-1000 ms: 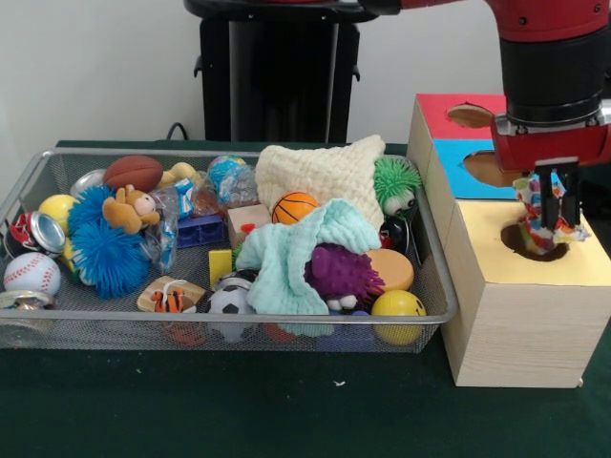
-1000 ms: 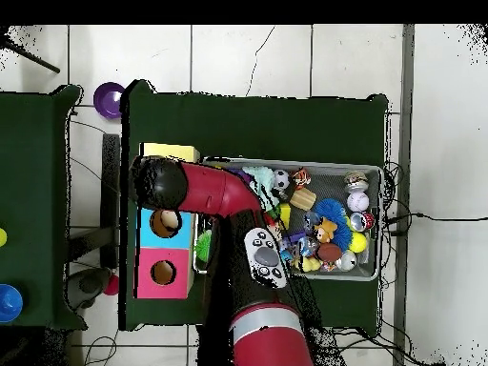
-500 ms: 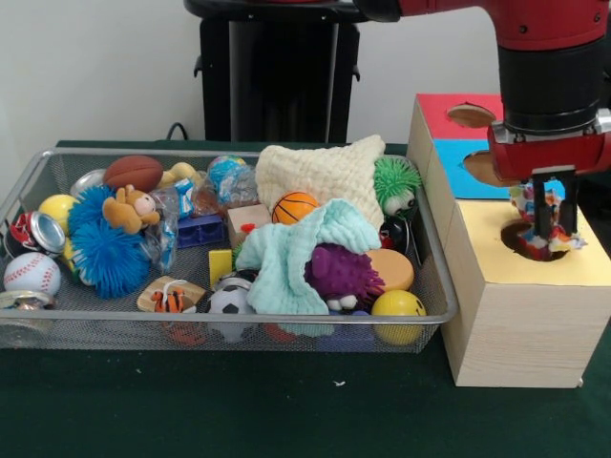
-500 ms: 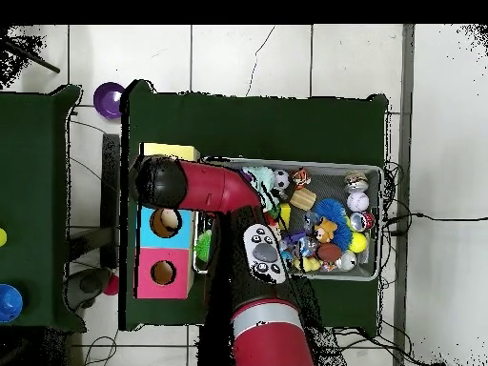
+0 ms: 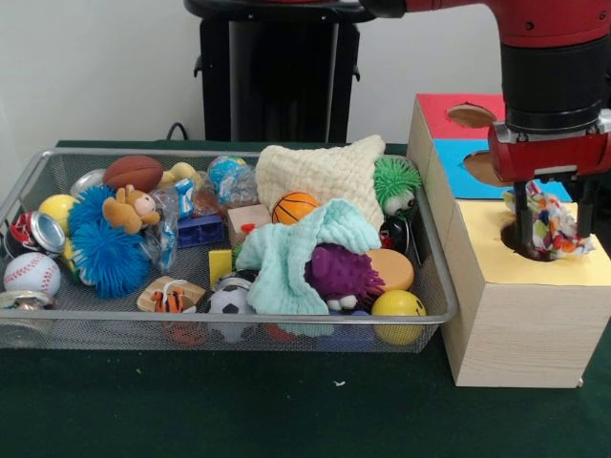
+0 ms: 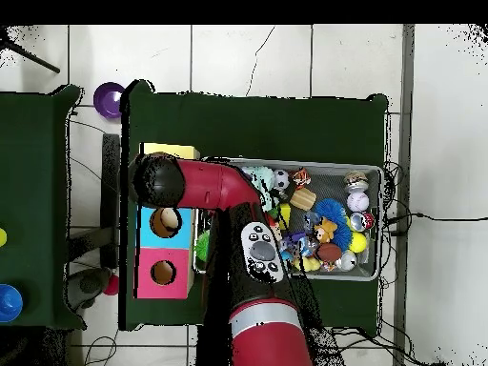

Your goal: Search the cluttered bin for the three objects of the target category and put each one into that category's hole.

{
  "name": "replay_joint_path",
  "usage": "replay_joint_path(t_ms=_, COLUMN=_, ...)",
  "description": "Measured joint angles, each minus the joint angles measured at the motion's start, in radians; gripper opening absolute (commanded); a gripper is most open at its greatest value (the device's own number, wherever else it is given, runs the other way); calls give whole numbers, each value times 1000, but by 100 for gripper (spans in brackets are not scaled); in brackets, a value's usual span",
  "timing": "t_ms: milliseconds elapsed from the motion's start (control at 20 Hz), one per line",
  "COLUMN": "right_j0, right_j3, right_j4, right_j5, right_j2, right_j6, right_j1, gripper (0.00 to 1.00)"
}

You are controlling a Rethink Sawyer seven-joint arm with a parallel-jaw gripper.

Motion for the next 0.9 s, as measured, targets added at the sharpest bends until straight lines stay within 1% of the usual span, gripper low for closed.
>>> replay_joint_path(t_ms=300, right_j0=5, right_j3=-9, right_j4=-18, right_j5=0, right_j2=-12, right_j6=0, right_j1=0, gripper=100)
replay_joint_path(t_ms=500, right_j0=21, right_j3=-24, right_j4=-21, right_j5=11, right_j2=-34, right_j6=0, right_j1=-1, gripper=100)
replay_joint_path(t_ms=750, right_j0=46, right_j3=-54, right_j4=-22, right_j5=55, right_j2=-62, right_j6=0, right_j1=-7, gripper=100)
replay_joint_path(t_ms=900, right_j0=68, right_j3=-84, right_j4=-22, right_j5=107, right_j2=-83, right_j6=0, right_j1=-14, gripper=100)
